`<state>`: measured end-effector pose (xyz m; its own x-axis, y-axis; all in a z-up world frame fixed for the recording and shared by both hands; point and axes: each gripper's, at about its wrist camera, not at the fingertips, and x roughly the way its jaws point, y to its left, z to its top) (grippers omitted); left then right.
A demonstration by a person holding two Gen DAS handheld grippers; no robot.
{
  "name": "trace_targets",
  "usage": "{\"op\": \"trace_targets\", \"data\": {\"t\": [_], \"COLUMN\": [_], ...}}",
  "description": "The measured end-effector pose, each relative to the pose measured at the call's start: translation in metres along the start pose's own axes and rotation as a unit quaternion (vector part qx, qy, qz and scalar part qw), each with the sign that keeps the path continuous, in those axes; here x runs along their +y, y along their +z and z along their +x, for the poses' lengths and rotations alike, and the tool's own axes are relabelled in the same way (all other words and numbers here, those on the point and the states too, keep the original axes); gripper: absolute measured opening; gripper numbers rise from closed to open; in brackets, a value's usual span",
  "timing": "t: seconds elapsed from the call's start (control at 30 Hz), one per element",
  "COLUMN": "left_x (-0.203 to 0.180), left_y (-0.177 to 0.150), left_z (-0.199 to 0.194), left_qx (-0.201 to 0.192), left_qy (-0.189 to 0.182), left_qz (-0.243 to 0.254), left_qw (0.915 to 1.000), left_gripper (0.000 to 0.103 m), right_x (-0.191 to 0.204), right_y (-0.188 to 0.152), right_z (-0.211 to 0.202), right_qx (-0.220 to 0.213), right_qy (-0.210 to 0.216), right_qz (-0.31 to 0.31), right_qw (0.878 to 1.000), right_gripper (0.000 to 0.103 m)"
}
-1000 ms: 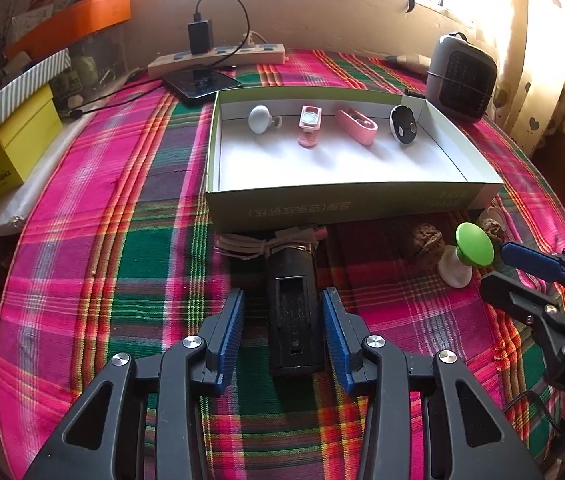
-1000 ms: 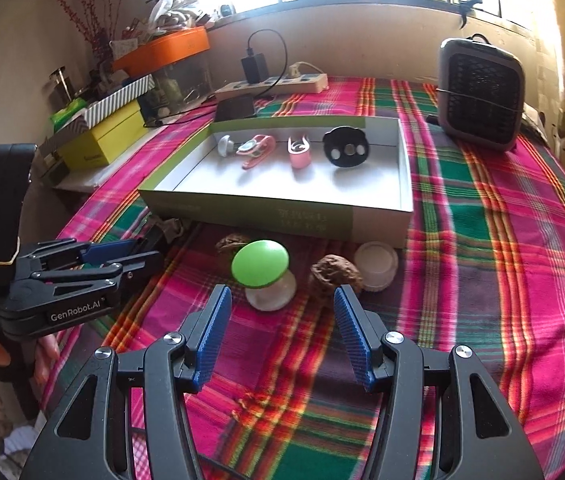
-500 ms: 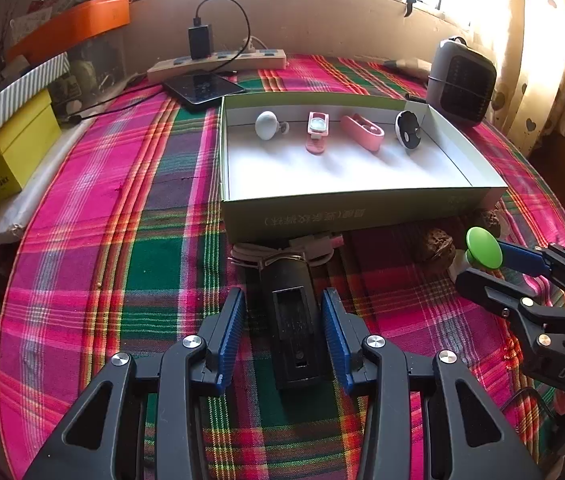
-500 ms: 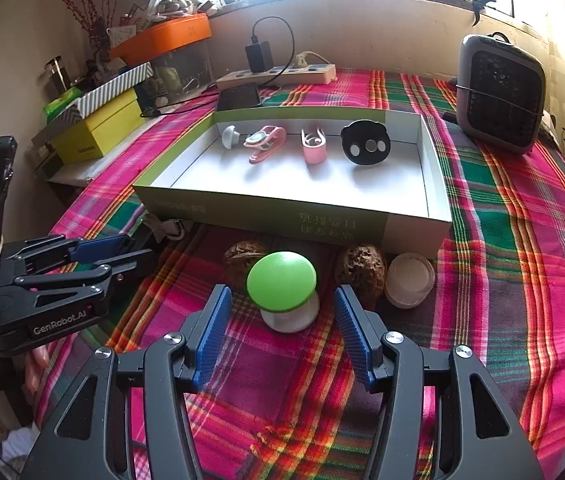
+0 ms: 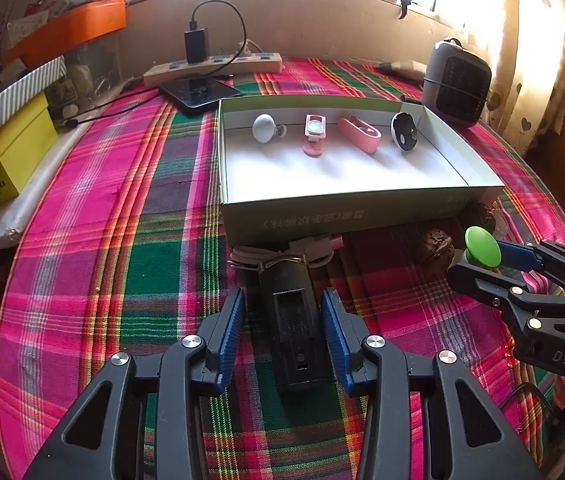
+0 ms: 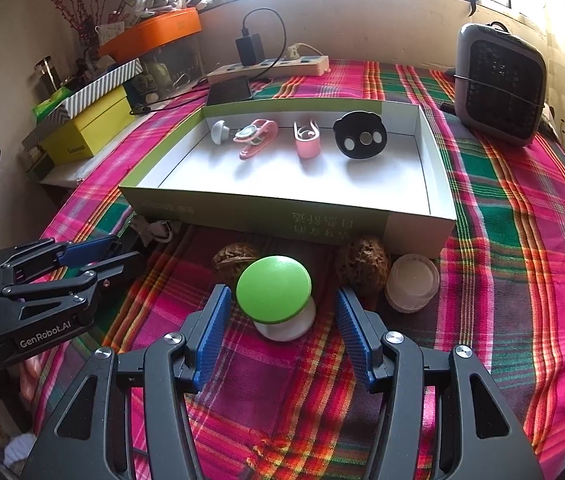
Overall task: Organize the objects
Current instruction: 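Move right tool open around the green-capped mushroom holder, then close left tool on the black case while right tool closes on the green holder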
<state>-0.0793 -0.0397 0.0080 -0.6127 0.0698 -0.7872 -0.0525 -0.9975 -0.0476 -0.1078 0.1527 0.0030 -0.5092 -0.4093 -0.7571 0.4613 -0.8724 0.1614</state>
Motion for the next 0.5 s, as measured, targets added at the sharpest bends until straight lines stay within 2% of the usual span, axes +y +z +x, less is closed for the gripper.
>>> {"op": "trace_targets", "data": {"t": [0.1, 0.23, 0.4, 0.5], "left_x": [0.0002, 0.0, 0.0008, 0.0024], "left_y": [0.0005, 0.0005, 0.0003, 0.0], "left_z": [0.0002, 0.0002, 0.0002, -0.0003], "left_qx": [0.001, 0.001, 0.001, 0.0], "left_qy": [-0.001, -0.001, -0.001, 0.002], "left_qz": [-0.003, -0.006, -0.006, -0.01], "left_qw": [1.0, 1.0, 1.0, 1.0], "left_gripper": [0.038, 0.037, 0.036, 0.032], "right_x": [0.0011, -0.0005, -0.0013, -0.0005], "right_y": [0.0005, 0.0005, 0.0002, -0.0002], "right_z": [0.0002, -0.0002, -0.001, -0.0012], "right_qx": [0.0, 0.0, 0.0, 0.001], "right_qy": [-0.003, -0.008, -0.009, -0.01], "right_qz": [-0.001, 0.002, 0.002, 0.0], "right_qw": [1.0, 1.0, 1.0, 1.0], "right_gripper": [0.054, 0.045, 0.04, 0.037]}}
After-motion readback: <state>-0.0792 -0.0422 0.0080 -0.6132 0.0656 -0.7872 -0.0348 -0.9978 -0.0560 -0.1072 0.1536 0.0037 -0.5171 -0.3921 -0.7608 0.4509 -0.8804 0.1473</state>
